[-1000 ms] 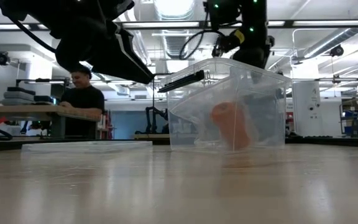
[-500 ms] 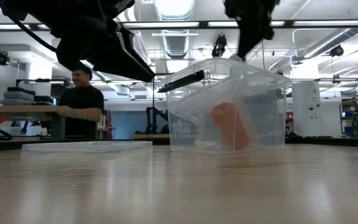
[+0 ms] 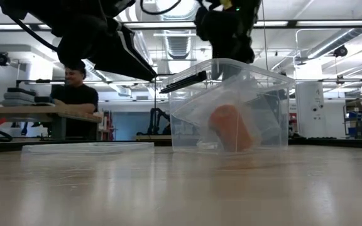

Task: Roll bandage
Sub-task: Adjust the transparent zip bags

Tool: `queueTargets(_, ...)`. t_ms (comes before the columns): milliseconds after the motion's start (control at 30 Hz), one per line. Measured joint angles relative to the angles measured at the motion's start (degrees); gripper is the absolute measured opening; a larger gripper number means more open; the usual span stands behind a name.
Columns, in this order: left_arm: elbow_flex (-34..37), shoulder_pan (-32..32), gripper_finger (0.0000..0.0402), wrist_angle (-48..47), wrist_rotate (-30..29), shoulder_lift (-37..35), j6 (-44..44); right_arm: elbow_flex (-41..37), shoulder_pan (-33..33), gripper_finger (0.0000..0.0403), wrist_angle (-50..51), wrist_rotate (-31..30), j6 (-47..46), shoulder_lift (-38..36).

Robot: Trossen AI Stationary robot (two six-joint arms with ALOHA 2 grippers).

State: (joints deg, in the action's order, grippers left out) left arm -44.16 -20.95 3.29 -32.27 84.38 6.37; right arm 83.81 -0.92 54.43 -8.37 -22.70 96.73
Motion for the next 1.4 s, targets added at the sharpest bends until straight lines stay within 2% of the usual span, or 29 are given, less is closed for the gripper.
queueTargets(133, 0.0, 0.0, 0.0124, -0.05, -0.04, -0.46, 0.26, 2.32, -0.67, 0.0342, 1.07, 0.43, -0.99, 3.13)
queueTargets(233, 0.0, 0.0, 0.0126, -0.21, -0.09, -0.88, 0.42, 3.06, -0.62, 0.0353, 3.07, 0.56, -1.38, 5.92)
queueTargets(600, 0.0, 0.0, 0.0118, -1.33, -0.13, -1.14, 0.63, 3.33, -0.63, 0.0355, 1.58, 0.96, -0.42, 8.81)
queueTargets(767, 0.0, 0.0, 0.0117, -1.29, -0.13, -1.14, 0.63, 3.41, -1.29, 0.0343, 1.65, -0.43, -0.37, 9.17)
queueTargets(867, 0.0, 0.0, 0.012, -1.29, -0.13, -1.14, 0.63, 3.33, -2.21, 0.0315, 1.77, -0.85, -1.22, 9.59)
queueTargets(1000, 0.0, 0.0, 0.0123, -1.2, -0.13, -1.14, 0.63, 3.33, -2.94, 0.0259, 2.38, -0.79, -1.77, 10.1)
queueTargets(1400, 0.0, 0.0, 0.0118, -1.18, -0.11, -1.14, 0.66, 4.05, -3.53, 0.0044, 2.49, -0.62, 0.88, 9.93)
